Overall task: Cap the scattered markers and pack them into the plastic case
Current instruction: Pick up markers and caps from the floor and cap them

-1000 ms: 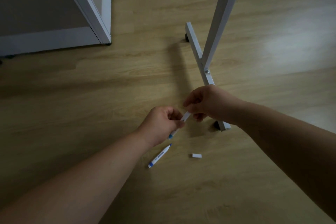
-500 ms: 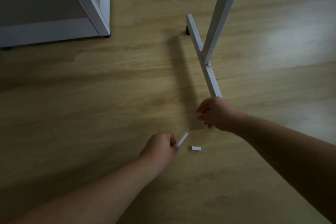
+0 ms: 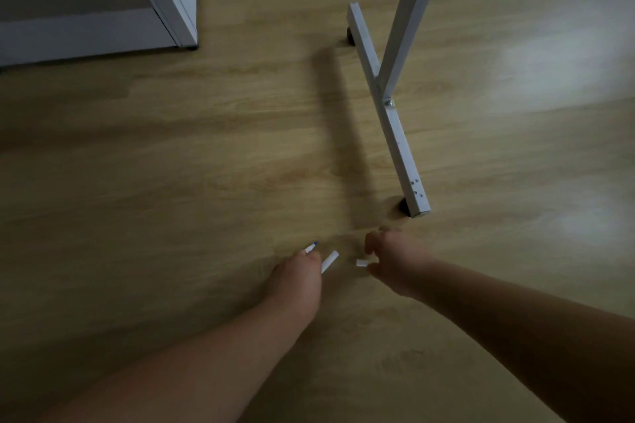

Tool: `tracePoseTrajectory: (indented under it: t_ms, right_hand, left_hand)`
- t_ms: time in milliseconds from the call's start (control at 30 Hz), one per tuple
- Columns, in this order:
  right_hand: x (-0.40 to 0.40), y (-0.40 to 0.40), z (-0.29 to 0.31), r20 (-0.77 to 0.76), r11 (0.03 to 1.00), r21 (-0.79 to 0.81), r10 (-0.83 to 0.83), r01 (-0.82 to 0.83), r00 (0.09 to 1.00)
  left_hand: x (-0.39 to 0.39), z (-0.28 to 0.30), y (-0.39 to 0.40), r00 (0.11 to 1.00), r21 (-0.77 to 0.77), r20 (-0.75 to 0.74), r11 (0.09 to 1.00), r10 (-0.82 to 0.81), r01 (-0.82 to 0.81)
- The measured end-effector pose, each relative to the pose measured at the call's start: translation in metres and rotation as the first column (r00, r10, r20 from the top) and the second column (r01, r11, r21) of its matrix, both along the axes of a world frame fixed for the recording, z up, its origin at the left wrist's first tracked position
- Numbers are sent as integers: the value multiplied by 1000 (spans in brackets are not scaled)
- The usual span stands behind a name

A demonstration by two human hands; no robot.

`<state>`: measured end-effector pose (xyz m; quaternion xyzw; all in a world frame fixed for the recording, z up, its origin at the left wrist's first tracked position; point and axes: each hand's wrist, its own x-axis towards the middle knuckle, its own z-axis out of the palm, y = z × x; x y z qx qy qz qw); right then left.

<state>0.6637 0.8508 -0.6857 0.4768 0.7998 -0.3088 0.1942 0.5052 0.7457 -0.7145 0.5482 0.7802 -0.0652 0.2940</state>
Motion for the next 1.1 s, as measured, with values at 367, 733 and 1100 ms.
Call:
tracePoseTrajectory:
  t_ms: [367,733,1100]
  right_hand:
    - [-5,-16,-20,-27,1000,11,-6,6,1000]
    - [-14,-14,-27,2,997,-35,-76,76,997]
    - [-44,54,58,-255,562,-684,-782,465,568]
  left_hand:
    - [-34,-5,3,972,171,-3,958,233,-229]
    - [-42,-4,14,948,58,130,952,292,-301]
    - [-75,66,80,148,-266,821,598,552,-756]
